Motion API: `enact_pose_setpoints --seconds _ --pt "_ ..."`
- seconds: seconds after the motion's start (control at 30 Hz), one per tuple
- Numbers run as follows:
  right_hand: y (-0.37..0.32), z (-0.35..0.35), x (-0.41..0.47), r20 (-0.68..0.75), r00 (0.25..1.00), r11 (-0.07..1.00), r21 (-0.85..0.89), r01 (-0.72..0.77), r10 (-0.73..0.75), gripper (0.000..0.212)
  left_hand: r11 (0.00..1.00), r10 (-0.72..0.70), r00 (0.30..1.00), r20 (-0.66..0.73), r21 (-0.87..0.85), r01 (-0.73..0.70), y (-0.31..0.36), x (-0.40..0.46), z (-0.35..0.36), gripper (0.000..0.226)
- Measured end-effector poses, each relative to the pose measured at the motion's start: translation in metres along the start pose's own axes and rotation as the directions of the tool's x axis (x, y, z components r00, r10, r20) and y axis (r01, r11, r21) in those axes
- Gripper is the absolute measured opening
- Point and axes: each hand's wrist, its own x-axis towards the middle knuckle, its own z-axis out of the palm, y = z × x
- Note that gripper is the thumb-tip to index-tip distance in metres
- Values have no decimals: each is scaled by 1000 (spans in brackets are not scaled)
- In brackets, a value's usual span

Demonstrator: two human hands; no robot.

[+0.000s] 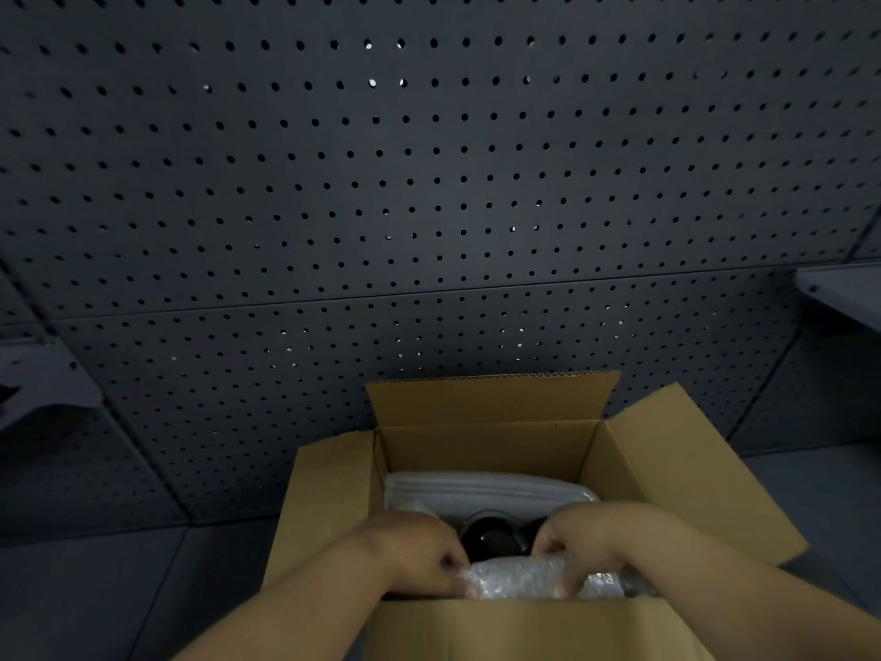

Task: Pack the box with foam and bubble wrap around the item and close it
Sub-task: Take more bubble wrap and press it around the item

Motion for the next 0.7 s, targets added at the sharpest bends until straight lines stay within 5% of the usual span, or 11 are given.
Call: enact_pose_setpoints --seconds 0.17,0.37,0.57,0.7 --pt "-6 11 7 -72 997 1000 -18 25 -27 37 993 47 997 -56 107 -40 4 3 6 36" --pt "-25 14 8 -95 995 955 -296 -14 -15 26 980 92 986 -137 186 -66 5 11 19 25" --pt "2 0 -8 5 998 989 133 -61 61 42 996 71 989 -128 59 -64 0 15 18 33" --pt "11 -2 -10 1 996 985 147 -87 88 40 998 29 999 -42 -59 -32 -2 13 9 38"
